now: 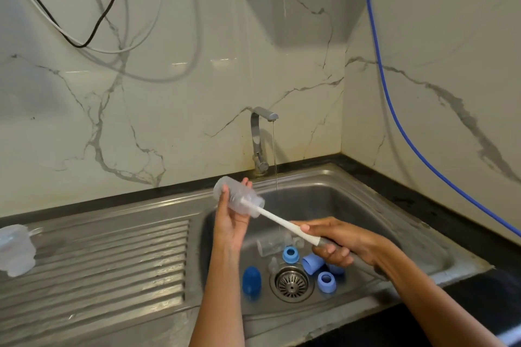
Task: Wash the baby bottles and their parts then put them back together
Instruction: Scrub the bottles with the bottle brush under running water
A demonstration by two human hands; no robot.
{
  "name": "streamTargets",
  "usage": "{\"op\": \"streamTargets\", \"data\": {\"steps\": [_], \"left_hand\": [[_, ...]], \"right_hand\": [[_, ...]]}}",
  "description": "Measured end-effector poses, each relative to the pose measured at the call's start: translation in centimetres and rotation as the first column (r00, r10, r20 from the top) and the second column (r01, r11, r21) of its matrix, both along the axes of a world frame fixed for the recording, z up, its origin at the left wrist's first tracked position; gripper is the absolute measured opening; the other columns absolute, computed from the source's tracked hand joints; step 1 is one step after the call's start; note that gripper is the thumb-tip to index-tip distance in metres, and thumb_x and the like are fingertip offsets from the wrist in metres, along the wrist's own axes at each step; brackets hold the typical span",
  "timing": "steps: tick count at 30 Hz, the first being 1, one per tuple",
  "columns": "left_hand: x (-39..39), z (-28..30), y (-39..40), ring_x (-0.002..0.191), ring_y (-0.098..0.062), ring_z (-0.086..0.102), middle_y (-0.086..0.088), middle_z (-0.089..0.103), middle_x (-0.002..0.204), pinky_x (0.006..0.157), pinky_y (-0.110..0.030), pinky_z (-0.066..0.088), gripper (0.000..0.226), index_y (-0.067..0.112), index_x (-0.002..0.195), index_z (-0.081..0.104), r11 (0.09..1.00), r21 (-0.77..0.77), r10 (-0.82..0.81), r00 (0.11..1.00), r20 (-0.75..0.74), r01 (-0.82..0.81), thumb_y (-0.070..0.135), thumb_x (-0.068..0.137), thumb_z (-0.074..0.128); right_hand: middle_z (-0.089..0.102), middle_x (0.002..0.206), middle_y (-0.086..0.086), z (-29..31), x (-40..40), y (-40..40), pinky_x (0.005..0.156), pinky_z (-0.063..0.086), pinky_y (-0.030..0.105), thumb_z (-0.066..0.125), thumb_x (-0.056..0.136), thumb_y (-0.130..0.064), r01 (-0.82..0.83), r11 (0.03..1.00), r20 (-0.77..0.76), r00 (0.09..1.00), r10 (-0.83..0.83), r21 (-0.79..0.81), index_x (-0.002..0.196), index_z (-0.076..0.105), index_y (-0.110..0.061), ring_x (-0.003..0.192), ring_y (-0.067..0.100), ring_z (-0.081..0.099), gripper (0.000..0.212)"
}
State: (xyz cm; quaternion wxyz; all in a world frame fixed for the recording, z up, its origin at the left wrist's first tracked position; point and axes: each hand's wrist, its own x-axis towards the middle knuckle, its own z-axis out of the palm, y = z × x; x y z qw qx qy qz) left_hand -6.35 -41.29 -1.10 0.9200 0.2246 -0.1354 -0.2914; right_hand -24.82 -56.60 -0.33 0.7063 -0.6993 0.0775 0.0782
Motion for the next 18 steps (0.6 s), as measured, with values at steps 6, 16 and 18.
{"op": "streamTargets", "data": {"steps": [6,16,18], "left_hand": [[0.0,-0.9,-1.0,0.097,-0.023,0.060,-0.013,0.061,0.106,0.089,-0.042,0.047,0.043,0.005,0.125,0.049,0.963,0.243,0.138,0.988,-0.069,-0.117,0.029,0.090,0.059],[0.1,-0.9,-0.5,0.108,-0.028,0.060,-0.019,0.059,0.118,0.086,-0.041,0.051,0.024,0.007,0.113,0.053,0.981,0.193,0.026,0.996,-0.090,-0.008,0.009,0.090,0.058],[0.0,-1.0,-0.5,0.116,-0.032,0.056,-0.021,0.057,0.122,0.086,-0.043,0.050,0.022,0.011,0.111,0.051,0.976,0.216,0.025,0.994,-0.110,0.000,0.010,0.090,0.059]], "right_hand": [[0.047,0.052,-0.011,-1.6,0.9,0.9,0.041,0.034,0.017,0.053,0.097,-0.036,0.145,0.884,0.111,0.988,-0.106,-0.444,0.123,0.064,-0.031,0.043,0.002,0.038,0.028],[0.039,0.055,-0.002,-0.3,-0.2,0.5,0.034,0.025,0.015,0.052,0.097,-0.039,0.095,0.987,-0.025,0.995,-0.099,-0.133,0.115,0.064,-0.027,0.039,0.005,0.028,0.025],[0.040,0.055,-0.002,-0.4,-0.2,0.6,0.036,0.025,0.016,0.052,0.096,-0.041,0.049,0.976,-0.066,0.996,-0.064,-0.213,0.107,0.064,-0.023,0.040,0.006,0.029,0.025]]}}
